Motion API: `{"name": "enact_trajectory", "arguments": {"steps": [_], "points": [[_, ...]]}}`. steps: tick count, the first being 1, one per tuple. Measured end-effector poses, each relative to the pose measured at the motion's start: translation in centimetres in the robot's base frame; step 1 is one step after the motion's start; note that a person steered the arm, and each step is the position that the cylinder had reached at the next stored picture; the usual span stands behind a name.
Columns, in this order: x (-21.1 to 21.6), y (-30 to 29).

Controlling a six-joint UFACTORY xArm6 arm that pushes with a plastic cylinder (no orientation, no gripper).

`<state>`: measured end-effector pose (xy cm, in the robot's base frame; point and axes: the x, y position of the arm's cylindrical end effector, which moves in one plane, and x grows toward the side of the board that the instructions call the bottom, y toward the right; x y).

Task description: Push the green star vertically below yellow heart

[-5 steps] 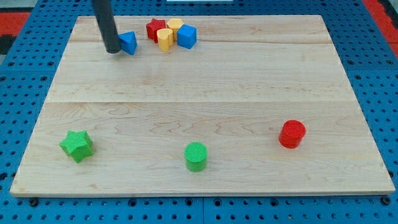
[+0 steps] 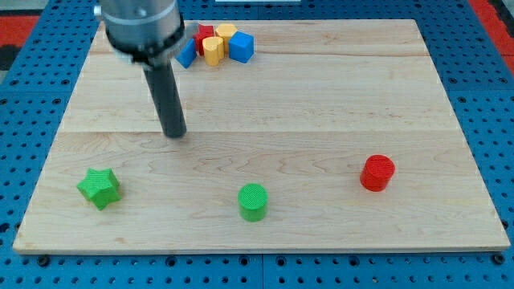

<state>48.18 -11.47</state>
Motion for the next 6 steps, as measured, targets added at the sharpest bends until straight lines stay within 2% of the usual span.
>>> {"name": "enact_trajectory", "arguments": {"steps": [1, 2, 3, 4, 5, 6], "points": [[8.8, -0.2], [13.4, -8.3], [9.9, -11.5], [5.6, -7.5], [1.8, -6.2], [0.9, -9.4]]}}
